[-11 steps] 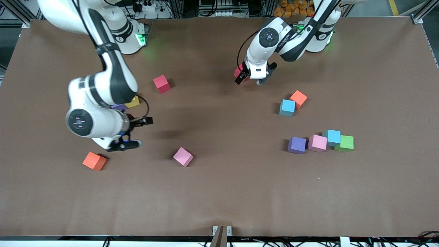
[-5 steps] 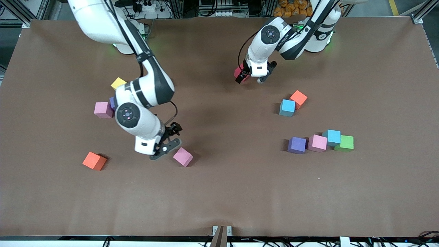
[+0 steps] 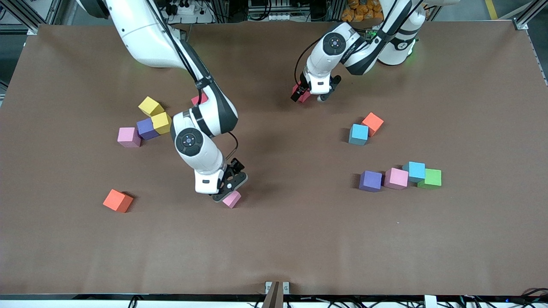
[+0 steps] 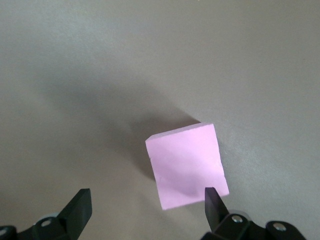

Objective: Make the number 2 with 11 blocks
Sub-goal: 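Lower the right gripper over the lavender cube and grasp it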

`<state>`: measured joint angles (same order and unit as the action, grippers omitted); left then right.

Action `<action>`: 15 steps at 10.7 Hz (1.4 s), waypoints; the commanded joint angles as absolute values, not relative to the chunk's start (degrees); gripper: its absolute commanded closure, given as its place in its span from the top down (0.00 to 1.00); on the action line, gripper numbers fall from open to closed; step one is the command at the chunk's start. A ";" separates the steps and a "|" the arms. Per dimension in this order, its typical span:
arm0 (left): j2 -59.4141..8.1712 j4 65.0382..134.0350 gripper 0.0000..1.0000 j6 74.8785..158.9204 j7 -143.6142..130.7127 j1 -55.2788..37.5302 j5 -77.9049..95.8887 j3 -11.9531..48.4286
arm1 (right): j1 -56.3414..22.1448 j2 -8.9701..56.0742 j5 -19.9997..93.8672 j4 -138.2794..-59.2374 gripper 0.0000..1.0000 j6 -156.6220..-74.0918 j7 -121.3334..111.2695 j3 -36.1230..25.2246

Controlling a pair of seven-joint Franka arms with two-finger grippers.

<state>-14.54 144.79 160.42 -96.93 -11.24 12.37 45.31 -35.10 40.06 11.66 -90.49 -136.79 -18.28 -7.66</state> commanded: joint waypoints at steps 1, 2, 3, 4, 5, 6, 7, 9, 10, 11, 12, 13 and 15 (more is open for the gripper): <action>-14.41 145.28 1.00 161.37 -98.17 -12.13 13.01 45.53 | -35.07 42.97 12.31 -88.95 1.00 -140.52 -19.60 -8.00; -14.33 145.46 1.00 161.28 -98.26 -12.13 13.01 45.61 | -35.07 43.85 12.04 -88.86 1.00 -141.58 -19.77 -8.00; -14.07 145.98 1.00 161.28 -98.26 -12.13 13.01 45.62 | -34.98 44.21 11.87 -88.86 1.00 -141.68 -21.25 -8.00; -13.71 146.60 1.00 161.28 -98.26 -12.04 13.01 46.31 | -34.89 44.64 11.87 -88.86 1.00 -141.77 -22.92 -8.00; -13.62 146.95 1.00 161.19 -98.35 -11.87 13.01 46.84 | -34.54 44.82 11.87 -88.86 1.00 -141.85 -23.90 -8.09; -13.62 147.04 1.00 161.19 -98.35 -11.87 13.01 46.85 | -34.45 45.17 11.78 -88.77 1.00 -142.99 -24.78 -8.09; -13.62 147.22 1.00 161.19 -98.35 -11.87 13.01 46.85 | -34.45 45.35 11.78 -88.77 1.00 -144.91 -26.70 -8.09; -12.23 147.48 1.00 160.76 -99.05 -11.69 13.01 46.93 | -34.28 45.61 11.69 -88.25 1.00 -145.63 -29.35 -8.09; -12.13 147.39 1.00 160.75 -99.84 -11.69 13.01 47.54 | -34.54 45.88 11.60 -87.46 1.00 -145.63 -30.05 -8.09; -11.87 147.48 1.00 160.40 -100.02 -11.52 13.01 47.81 | -34.72 45.97 11.51 -86.84 1.00 -145.55 -30.23 -8.09; -11.43 147.48 1.00 159.01 -100.11 -11.51 13.01 47.90 | -34.80 45.97 11.51 -86.66 1.00 -145.55 -30.23 -8.09; -11.16 147.48 1.00 158.73 -100.11 -11.51 13.01 47.90 | -34.80 46.05 11.51 -86.23 1.00 -145.55 -30.15 -8.09; -10.99 147.74 1.00 158.03 -100.11 -11.34 13.01 48.25 | -34.80 46.40 11.69 -85.35 1.00 -145.55 -29.71 -8.09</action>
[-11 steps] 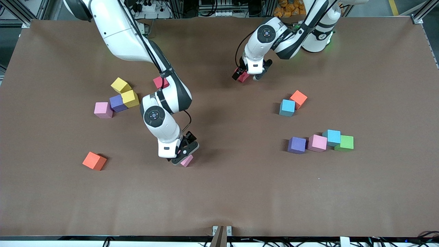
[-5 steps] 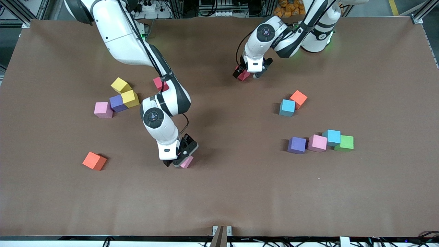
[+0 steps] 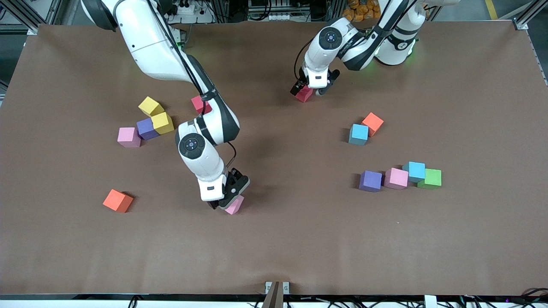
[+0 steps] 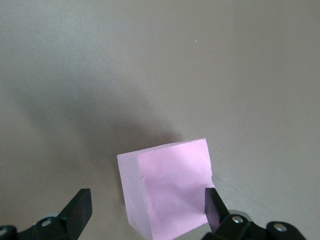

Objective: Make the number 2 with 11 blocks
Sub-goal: 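Lower the right gripper over the lavender cube and grasp it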

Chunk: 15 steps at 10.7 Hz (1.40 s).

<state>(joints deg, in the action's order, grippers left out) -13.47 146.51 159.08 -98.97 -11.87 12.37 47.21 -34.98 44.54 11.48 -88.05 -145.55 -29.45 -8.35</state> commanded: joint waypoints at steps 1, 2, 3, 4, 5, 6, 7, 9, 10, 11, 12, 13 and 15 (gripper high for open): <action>-11.07 147.74 1.00 158.03 -100.11 -11.34 13.01 48.25 | -34.80 46.41 11.69 -85.17 1.00 -145.55 -29.71 -8.09; -11.42 147.83 1.00 158.11 -100.02 -11.34 13.01 48.25 | -34.80 46.41 11.69 -84.64 1.00 -145.29 -29.71 -8.09; -11.95 147.75 1.00 158.12 -100.02 -11.08 13.01 48.25 | -34.80 46.41 11.78 -84.46 1.00 -145.11 -29.71 -8.09; -12.30 147.74 1.00 158.20 -99.93 -11.16 12.92 48.25 | -34.72 46.58 12.13 -84.29 1.00 -145.19 -29.62 -8.09; -12.39 147.74 1.00 158.20 -99.93 -11.08 12.92 48.16 | -34.54 47.02 12.22 -83.94 1.00 -145.28 -29.62 -8.00; -12.83 147.74 1.00 158.38 -99.84 -11.16 12.92 48.08 | -34.63 47.46 12.22 -83.50 1.00 -145.28 -29.71 -8.00; -13.53 147.66 1.00 158.55 -99.76 -11.08 12.57 47.90 | -34.72 47.72 12.39 -83.50 1.00 -145.54 -29.62 -8.00; -14.76 147.39 1.00 159.25 -98.97 -9.50 12.13 47.64 | -34.89 48.34 12.66 -83.58 1.00 -145.55 -28.74 -8.00; -15.37 147.31 1.00 159.43 -98.96 -9.49 12.13 47.55 | -34.81 48.86 12.57 -83.50 1.00 -145.72 -28.83 -8.00; -15.90 147.22 1.00 159.87 -99.05 -9.23 12.13 47.29 | -34.80 49.13 12.57 -83.50 1.00 -145.90 -29.00 -8.00; -16.69 146.69 1.00 160.05 -98.97 -9.23 12.04 45.20 | -34.80 49.30 12.48 -83.50 1.00 -146.42 -29.09 -8.00; -17.66 146.25 0.98 160.05 -98.96 -9.32 12.04 44.83 | -34.98 49.31 12.39 -83.15 1.00 -146.60 -29.18 -8.00; -17.67 146.25 0.74 160.05 -98.96 -9.32 12.04 44.82 | -34.89 49.31 12.22 -81.92 0.68 -146.60 -29.27 -8.00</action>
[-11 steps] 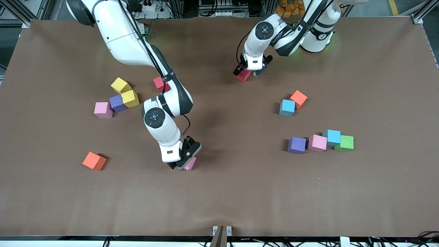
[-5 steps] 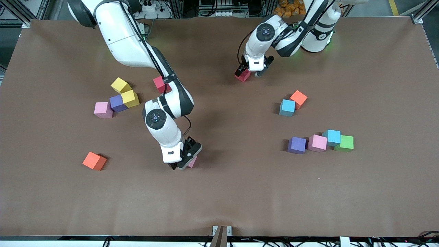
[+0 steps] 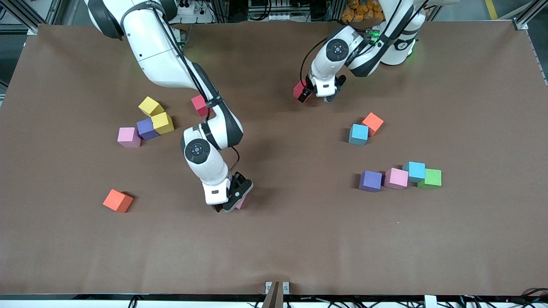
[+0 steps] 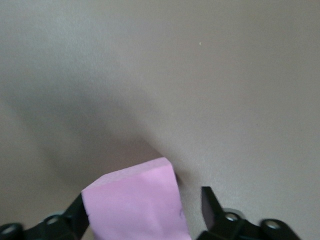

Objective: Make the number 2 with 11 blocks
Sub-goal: 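Carry the pink cube with the left gripper while the right gripper lifts lavender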

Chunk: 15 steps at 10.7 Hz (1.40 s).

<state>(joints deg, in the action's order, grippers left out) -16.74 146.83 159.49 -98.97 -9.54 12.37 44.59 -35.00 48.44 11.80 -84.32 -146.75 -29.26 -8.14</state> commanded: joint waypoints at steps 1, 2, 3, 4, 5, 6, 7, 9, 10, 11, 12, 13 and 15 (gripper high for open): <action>-17.67 146.08 0.67 160.05 -98.96 -9.32 12.04 44.82 | -34.98 49.22 12.13 -81.83 0.54 -146.60 -29.27 -8.00; -17.67 145.47 0.54 160.05 -98.96 -9.58 11.95 44.82 | -34.98 49.04 12.48 -81.83 0.41 -146.51 -29.18 -8.00; -17.58 145.11 0.41 160.05 -98.88 -10.10 11.87 44.91 | -34.89 49.04 12.57 -81.83 0.33 -146.51 -29.27 -8.00; -17.49 144.50 0.37 159.96 -98.96 -10.37 9.95 45.09 | -34.98 48.96 12.57 -81.83 0.31 -145.99 -29.09 -8.00; -17.49 144.06 0.37 159.96 -98.96 -10.63 7.06 45.17 | -35.07 48.52 12.57 -81.74 0.26 -145.64 -28.92 -8.00; -17.58 143.27 0.37 159.96 -98.96 -10.81 5.47 45.44 | -35.16 47.65 12.66 -81.74 0.24 -142.94 -28.74 -8.00; -17.58 142.22 0.39 159.87 -98.96 -10.98 5.01 45.96 | -34.98 47.11 12.40 -80.87 0.24 -137.43 -28.57 -8.17; -17.75 140.11 0.39 159.70 -98.35 -11.16 3.70 46.84 | -34.37 44.23 12.39 -79.54 0.24 -128.53 -22.89 -8.61; -17.93 139.23 0.39 159.70 -97.48 -12.29 3.26 46.85 | -34.37 42.47 12.04 -79.80 0.25 -125.97 -18.85 -8.79; -18.54 138.44 0.39 159.61 -95.30 -13.09 3.25 46.85 | -34.45 40.97 12.04 -80.15 0.25 -121.86 -17.85 -8.88; -18.54 137.73 0.40 159.00 -91.53 -13.18 3.25 46.85 | -34.28 39.74 12.04 -80.24 0.25 -117.81 -17.75 -8.96; -18.37 137.12 0.40 156.82 -86.36 -13.18 2.90 46.85 | -34.45 37.20 12.04 -82.59 0.27 -116.56 -17.49 -9.05; -18.63 134.05 0.40 151.37 -74.15 -14.06 2.90 46.76 | -35.50 29.04 11.95 -93.98 0.28 -119.77 -11.01 -8.97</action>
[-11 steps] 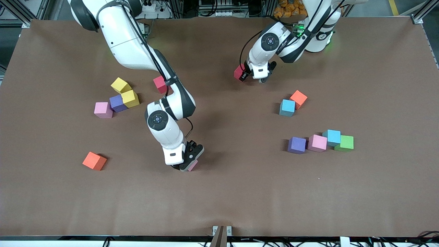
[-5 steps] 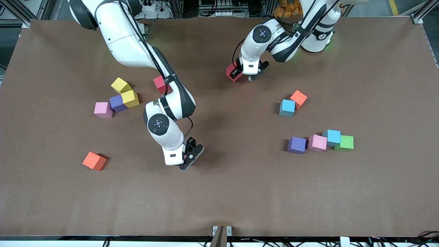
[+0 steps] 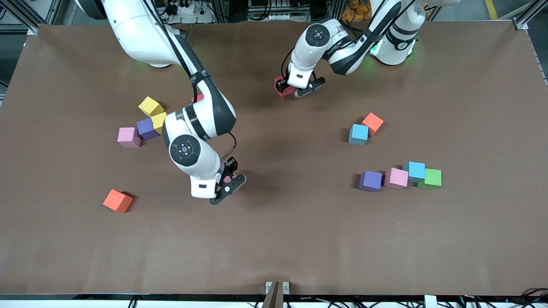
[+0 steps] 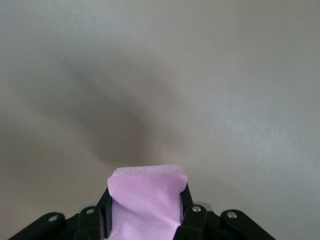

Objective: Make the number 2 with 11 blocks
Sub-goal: 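Carry the pink cube with the left gripper while the right gripper lifts lavender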

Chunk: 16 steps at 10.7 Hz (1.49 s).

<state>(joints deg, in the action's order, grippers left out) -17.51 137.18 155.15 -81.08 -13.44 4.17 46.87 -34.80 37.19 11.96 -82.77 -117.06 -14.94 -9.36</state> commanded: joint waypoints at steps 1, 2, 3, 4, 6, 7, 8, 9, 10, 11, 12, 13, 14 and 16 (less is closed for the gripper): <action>-19.33 132.47 0.43 149.17 -69.48 -15.54 2.81 46.06 | -36.55 25.09 11.95 -100.22 0.28 -122.75 -10.46 -8.96; -20.99 130.10 0.52 147.58 -64.47 -16.69 2.73 44.84 | -36.74 21.66 11.95 -105.68 0.27 -124.87 -10.46 -8.88; -22.92 127.64 0.58 146.35 -61.73 -18.87 2.64 43.43 | -37.43 18.92 11.95 -110.17 0.27 -126.37 -10.46 -8.88; -24.77 125.44 0.57 145.90 -61.53 -20.64 2.03 42.03 | -38.66 16.55 11.95 -114.04 0.27 -128.13 -10.46 -8.88; -28.02 120.52 0.56 141.36 -61.17 -23.89 -2.52 38.78 | -39.64 13.02 11.95 -121.69 0.27 -134.00 -9.24 -8.79; -29.60 117.89 0.56 137.93 -61.17 -24.60 -3.59 37.80 | -39.73 12.31 11.95 -124.25 0.27 -135.86 -6.27 -8.70; -30.40 116.21 0.56 135.38 -61.17 -25.39 -3.78 36.84 | -40.77 11.70 12.04 -125.50 0.26 -136.05 -1.37 -8.70; -30.67 115.50 0.56 133.96 -61.17 -26.10 -3.69 35.96 | -42.87 11.43 11.95 -125.86 0.26 -135.79 4.25 -8.70; -31.28 115.49 0.57 133.77 -61.35 -26.10 -3.69 35.77 | -44.54 10.90 11.95 -126.21 0.26 -135.62 9.09 -8.70; -31.46 115.49 0.57 133.42 -61.78 -26.45 -3.69 35.60 | -45.17 9.85 11.95 -126.47 0.26 -135.44 11.92 -8.79; -31.99 115.40 0.57 133.07 -62.05 -26.46 -3.60 35.42 | -45.18 8.45 11.95 -127.78 0.26 -135.53 14.48 -8.70; -32.78 115.23 0.57 132.98 -62.75 -26.98 -3.34 35.33 | -45.18 6.96 11.95 -129.10 0.26 -135.53 16.24 -8.79; -33.31 114.79 0.57 132.98 -64.32 -27.33 -3.34 35.33 | -45.00 5.73 11.95 -130.33 0.26 -135.79 17.48 -8.79; -34.36 113.74 0.57 133.07 -65.82 -27.68 -3.34 35.42 | -45.00 4.05 11.95 -131.92 0.26 -135.79 21.16 -8.70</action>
<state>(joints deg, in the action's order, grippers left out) -32.95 116.20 134.35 -63.77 -26.61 -2.50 35.83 -45.25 7.79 11.97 -128.29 -135.12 17.77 -9.01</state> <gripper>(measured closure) 0.383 0.471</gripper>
